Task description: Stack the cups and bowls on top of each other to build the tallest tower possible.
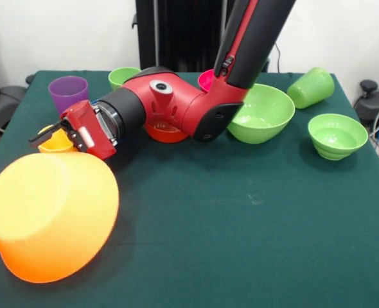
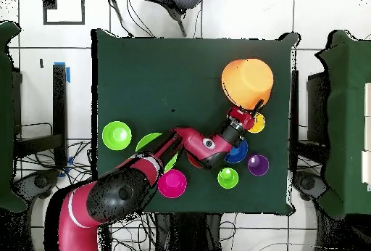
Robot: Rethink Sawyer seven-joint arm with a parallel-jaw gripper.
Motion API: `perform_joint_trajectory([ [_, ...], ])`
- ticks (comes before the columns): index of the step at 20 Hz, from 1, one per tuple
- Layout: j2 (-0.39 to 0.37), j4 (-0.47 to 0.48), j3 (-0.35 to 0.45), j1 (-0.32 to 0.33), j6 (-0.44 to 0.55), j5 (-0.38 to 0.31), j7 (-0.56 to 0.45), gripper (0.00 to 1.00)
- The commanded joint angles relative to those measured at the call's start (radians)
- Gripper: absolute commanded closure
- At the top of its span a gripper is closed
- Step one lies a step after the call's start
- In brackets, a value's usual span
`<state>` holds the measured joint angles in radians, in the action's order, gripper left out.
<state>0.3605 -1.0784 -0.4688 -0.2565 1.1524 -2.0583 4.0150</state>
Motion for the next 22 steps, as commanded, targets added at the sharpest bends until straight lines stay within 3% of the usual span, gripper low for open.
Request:
perform_joint_trajectory([
  [1, 0.128, 0.079, 0.216, -0.008, -0.137, 0.066, -0.194, 0.0],
  [4, 0.129, 0.078, 0.214, -0.01, -0.153, 0.06, -0.2, 0.0],
  [7, 0.105, 0.064, 0.223, 0.005, -0.237, 0.086, -0.284, 0.0],
  [11, 0.059, 0.054, 0.236, 0.051, -0.367, 0.209, -0.51, 0.0],
  [18, 0.024, 0.032, 0.221, 0.074, -0.402, 0.35, -0.708, 0.0],
  [22, -0.009, 0.017, 0.224, 0.115, -0.423, 0.456, -0.877, 0.0],
])
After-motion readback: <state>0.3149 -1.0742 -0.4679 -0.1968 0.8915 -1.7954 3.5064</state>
